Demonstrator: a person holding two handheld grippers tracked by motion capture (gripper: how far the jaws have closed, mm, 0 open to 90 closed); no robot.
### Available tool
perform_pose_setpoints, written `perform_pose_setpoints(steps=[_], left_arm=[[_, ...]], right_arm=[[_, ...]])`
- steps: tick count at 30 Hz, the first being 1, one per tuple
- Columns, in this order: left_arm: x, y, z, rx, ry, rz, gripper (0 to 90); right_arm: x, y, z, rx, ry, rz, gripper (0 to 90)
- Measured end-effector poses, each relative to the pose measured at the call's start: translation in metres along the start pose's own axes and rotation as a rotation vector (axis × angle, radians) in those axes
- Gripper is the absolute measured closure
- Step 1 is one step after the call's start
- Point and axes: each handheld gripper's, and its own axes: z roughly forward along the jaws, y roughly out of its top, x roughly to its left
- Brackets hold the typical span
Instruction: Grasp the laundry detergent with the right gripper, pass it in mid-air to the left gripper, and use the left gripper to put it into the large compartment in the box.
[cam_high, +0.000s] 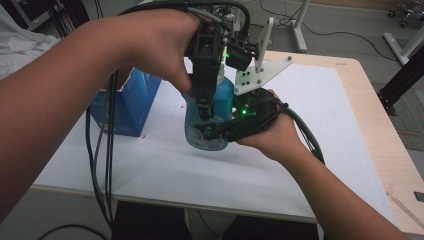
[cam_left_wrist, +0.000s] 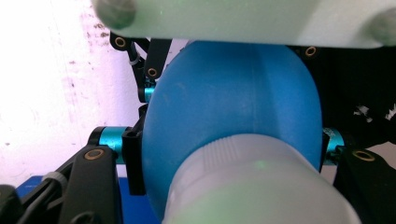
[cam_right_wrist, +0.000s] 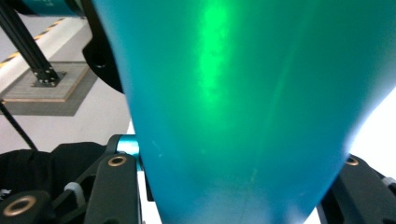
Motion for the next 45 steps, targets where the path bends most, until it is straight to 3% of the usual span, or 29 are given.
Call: perform_pose_setpoints(steps=[5, 9, 11, 14, 16, 24, 26, 29, 33, 34, 35, 36, 42, 43, 44, 45], left_arm=[[0.000, 0.000, -0.001, -0.011, 0.000, -0.005, 37.9], [0.000, -0.001, -0.003, -0.010, -0.001, -0.007, 37.9], [0.002, -0.004, -0.003, -0.011, -0.002, -0.016, 37.9], [0.003, -0.006, -0.004, -0.005, -0.004, -0.026, 37.8], [0.004, -0.009, -0.005, -0.002, -0.008, -0.036, 37.8], [0.010, -0.020, -0.010, 0.003, -0.007, -0.088, 37.8], [0.012, -0.023, -0.013, 0.005, -0.005, -0.103, 37.8], [0.015, -0.027, -0.018, 0.012, -0.004, -0.129, 37.8], [0.020, -0.035, -0.030, 0.007, -0.012, -0.211, 37.8], [0.025, -0.041, -0.038, -0.001, -0.019, -0.268, 37.8], [0.025, -0.041, -0.038, -0.001, -0.019, -0.268, 37.8], [0.028, -0.044, -0.042, -0.002, -0.021, -0.304, 37.8], [0.041, -0.066, -0.063, -0.039, -0.011, -0.538, 37.8], [0.045, -0.075, -0.070, -0.051, 0.001, -0.625, 37.8], [0.045, -0.075, -0.070, -0.051, 0.001, -0.625, 37.8], [0.047, -0.080, -0.074, -0.053, 0.008, -0.661, 37.8]], right_arm=[[-0.001, -0.001, -0.005, 0.002, -0.011, -0.014, 39.5], [-0.003, -0.004, -0.011, 0.004, -0.015, 0.006, 32.5], [-0.004, -0.008, -0.018, 0.023, -0.030, 0.020, 22.7], [-0.006, -0.012, -0.025, 0.033, -0.046, 0.030, 20.9], [-0.007, -0.014, -0.030, 0.034, -0.054, 0.041, 14.1], [-0.008, -0.015, -0.050, 0.047, -0.072, 0.047, 10.4], [-0.009, -0.015, -0.056, 0.058, -0.097, 0.058, 1.3], [-0.010, -0.017, -0.066, 0.083, -0.103, 0.056, 1.3], [-0.012, -0.016, -0.083, 0.143, -0.110, 0.050, 0.7], [-0.013, -0.016, -0.091, 0.186, -0.130, 0.037, 0.7], [-0.013, -0.016, -0.091, 0.186, -0.130, 0.037, 0.7], [-0.014, -0.014, -0.099, 0.220, -0.145, 0.031, 0.7], [-0.018, -0.008, -0.114, 0.273, -0.152, 0.023, 0.8], [-0.019, -0.005, -0.118, 0.295, -0.154, 0.013, 0.8], [-0.019, -0.005, -0.118, 0.295, -0.154, 0.013, 0.8], [-0.019, -0.003, -0.121, 0.309, -0.159, 0.010, 0.8]])
